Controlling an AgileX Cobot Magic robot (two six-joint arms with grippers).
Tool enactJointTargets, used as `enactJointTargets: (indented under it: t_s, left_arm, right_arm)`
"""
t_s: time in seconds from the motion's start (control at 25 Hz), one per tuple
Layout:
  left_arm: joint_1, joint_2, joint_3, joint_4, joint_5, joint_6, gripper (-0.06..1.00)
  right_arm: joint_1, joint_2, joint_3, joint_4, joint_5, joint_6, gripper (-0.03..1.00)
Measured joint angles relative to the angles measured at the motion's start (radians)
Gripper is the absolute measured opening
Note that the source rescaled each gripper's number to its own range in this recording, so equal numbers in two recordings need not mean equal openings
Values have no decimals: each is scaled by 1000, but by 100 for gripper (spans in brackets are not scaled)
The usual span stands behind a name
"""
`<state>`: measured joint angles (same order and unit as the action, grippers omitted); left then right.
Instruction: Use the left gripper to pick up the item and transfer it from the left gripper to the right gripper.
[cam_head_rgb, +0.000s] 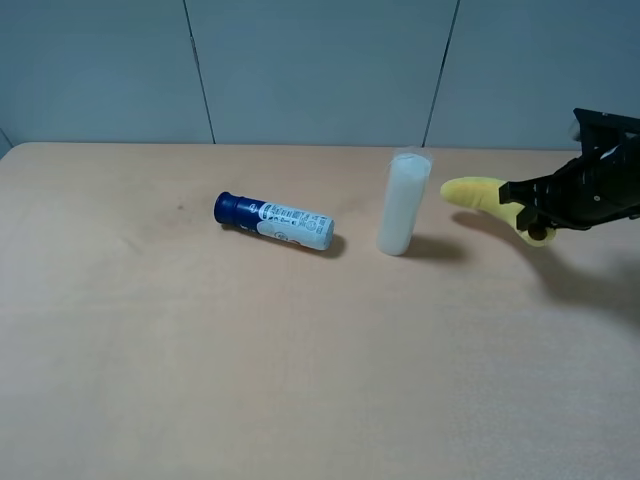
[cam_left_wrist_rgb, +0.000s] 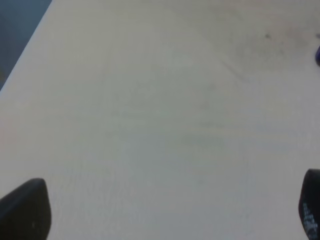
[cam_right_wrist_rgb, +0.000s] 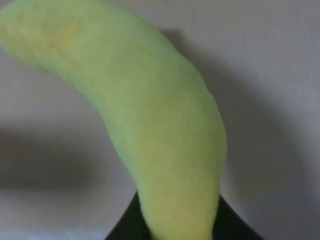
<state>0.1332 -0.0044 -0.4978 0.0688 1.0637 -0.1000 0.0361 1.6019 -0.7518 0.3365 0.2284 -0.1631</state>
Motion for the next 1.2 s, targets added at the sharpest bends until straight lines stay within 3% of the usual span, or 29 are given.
enactJointTargets:
  t_s: [0.36, 0.72, 0.8, 0.88, 0.92, 1.04, 1.2]
  left_arm:
    - [0, 0, 0, 0, 0, 0, 100]
    - [1, 0, 0, 0, 0, 0, 100]
    - [1, 0, 0, 0, 0, 0, 100]
    - [1, 0, 0, 0, 0, 0, 100]
    - [1, 0, 0, 0, 0, 0, 100]
    - [1, 0, 0, 0, 0, 0, 100]
    - [1, 0, 0, 0, 0, 0, 100]
  right_arm:
    - [126, -1, 207, 46, -284, 44, 3]
    - [140, -2, 306, 60, -425, 71, 4]
    - [140, -2, 308, 60, -433, 72, 26]
    - [140, -2, 308, 60, -436, 71, 69]
    - [140, -2, 308, 60, -437, 70, 82]
    - [140, -2, 308, 60, -437, 68, 95]
    - [140, -6, 308, 60, -436, 68, 99]
